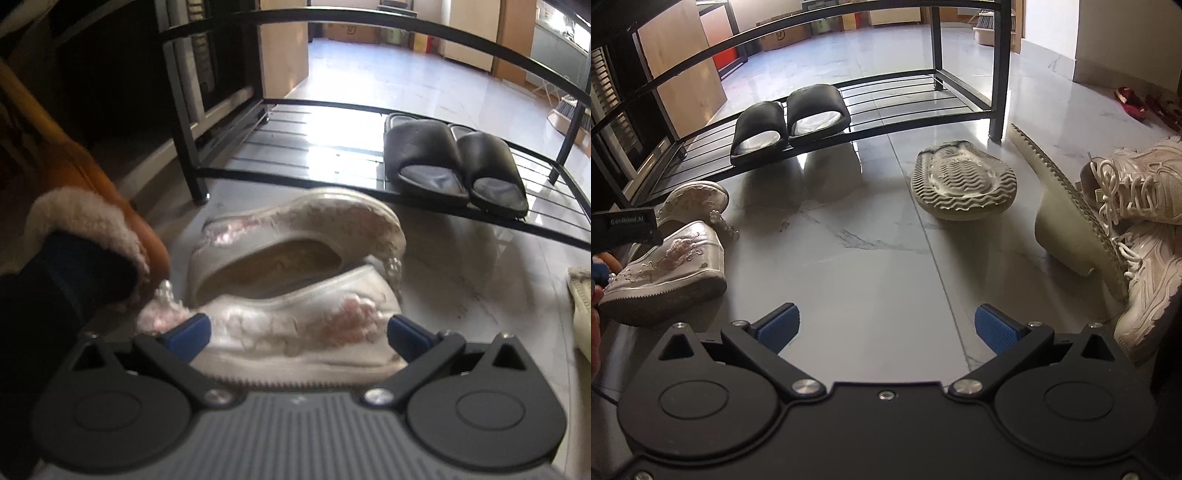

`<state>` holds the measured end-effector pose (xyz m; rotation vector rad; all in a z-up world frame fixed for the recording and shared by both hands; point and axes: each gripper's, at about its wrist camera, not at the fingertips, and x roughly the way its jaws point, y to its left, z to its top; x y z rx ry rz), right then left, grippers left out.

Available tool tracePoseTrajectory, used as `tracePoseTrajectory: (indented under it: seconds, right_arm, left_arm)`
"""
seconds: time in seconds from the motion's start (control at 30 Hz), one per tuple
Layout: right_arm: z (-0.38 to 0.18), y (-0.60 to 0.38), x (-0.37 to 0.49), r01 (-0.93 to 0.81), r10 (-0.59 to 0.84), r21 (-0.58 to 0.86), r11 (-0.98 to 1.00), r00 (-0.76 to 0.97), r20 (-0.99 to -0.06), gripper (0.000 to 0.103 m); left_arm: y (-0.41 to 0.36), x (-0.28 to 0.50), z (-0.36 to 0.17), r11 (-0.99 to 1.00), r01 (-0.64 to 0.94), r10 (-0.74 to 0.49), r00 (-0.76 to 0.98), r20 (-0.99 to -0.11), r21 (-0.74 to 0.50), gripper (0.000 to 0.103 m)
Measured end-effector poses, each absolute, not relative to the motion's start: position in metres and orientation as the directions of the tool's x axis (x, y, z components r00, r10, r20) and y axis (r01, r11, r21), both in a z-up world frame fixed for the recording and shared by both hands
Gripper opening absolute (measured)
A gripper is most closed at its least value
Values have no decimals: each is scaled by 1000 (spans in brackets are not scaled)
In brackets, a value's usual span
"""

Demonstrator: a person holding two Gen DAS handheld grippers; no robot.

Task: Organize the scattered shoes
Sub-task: 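Move the left gripper toward the white embroidered flats on the floor, then lower the left gripper onto one white flat and close on its heel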

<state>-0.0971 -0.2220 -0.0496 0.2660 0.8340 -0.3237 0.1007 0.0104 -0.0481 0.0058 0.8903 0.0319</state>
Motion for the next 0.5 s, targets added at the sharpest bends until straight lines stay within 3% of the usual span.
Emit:
tracePoseTrajectory:
  seconds: [0.3, 0.5]
  right_arm:
    - [-55, -226, -98, 393, -174, 111, 913, 622, -764, 103]
    - [-57, -231, -99, 407, -173, 126, 905, 621, -764, 103]
  left_arm:
    - [21, 140, -58, 999, -28, 28, 555, -831, 15, 102]
    - [7, 151, -66, 998, 55, -15, 517, -856, 16, 102]
